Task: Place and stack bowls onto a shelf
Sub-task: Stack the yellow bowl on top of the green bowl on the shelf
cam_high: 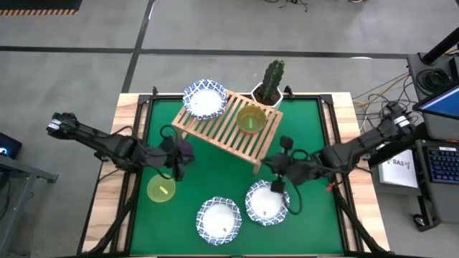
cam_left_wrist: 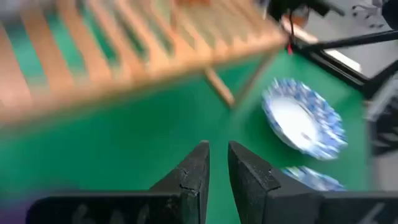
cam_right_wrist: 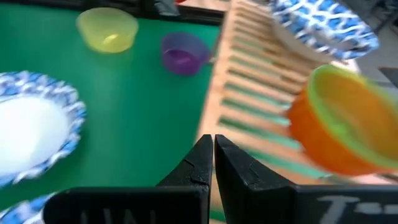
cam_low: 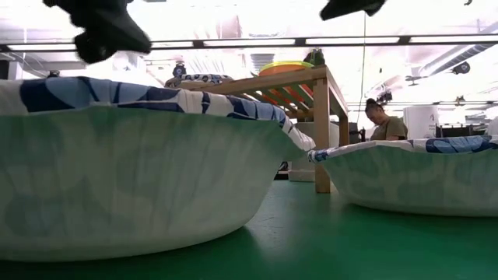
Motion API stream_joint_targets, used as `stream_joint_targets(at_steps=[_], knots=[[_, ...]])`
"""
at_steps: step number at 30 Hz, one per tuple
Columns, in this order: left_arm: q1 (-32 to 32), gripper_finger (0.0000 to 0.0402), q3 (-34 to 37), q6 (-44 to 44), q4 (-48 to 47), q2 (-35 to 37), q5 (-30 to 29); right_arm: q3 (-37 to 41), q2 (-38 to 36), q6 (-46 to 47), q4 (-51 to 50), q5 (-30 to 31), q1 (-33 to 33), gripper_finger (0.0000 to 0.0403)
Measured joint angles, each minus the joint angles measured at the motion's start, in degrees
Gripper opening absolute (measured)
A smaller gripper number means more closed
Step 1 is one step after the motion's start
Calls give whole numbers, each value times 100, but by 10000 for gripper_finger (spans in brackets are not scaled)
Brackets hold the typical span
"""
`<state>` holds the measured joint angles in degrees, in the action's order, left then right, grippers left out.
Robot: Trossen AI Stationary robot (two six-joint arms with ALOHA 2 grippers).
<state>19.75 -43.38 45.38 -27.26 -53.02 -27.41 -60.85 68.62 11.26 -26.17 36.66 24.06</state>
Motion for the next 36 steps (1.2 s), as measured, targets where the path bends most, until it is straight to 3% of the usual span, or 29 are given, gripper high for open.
stream_joint_targets(at_steps=[5,11,17,23,29,36], knots=[[110,41,0,2147,-106,-324,1528,714,-362,75,520,-4,503,9],[413,41,0,4309,-22,-1383,3111,1280,-704,-202,1264,79,685,9],[688,41,-202,5258,-94,-2353,4462,1489,-903,-386,1346,88,681,9],[693,41,-1097,4695,-992,-2890,4692,1505,-916,-682,1346,84,681,9],[691,41,-1898,4398,-4060,-3286,4580,1462,-929,-1036,1375,83,679,9],[688,41,-1786,4378,-4138,-3307,4247,1462,-929,-1084,1410,82,679,9]])
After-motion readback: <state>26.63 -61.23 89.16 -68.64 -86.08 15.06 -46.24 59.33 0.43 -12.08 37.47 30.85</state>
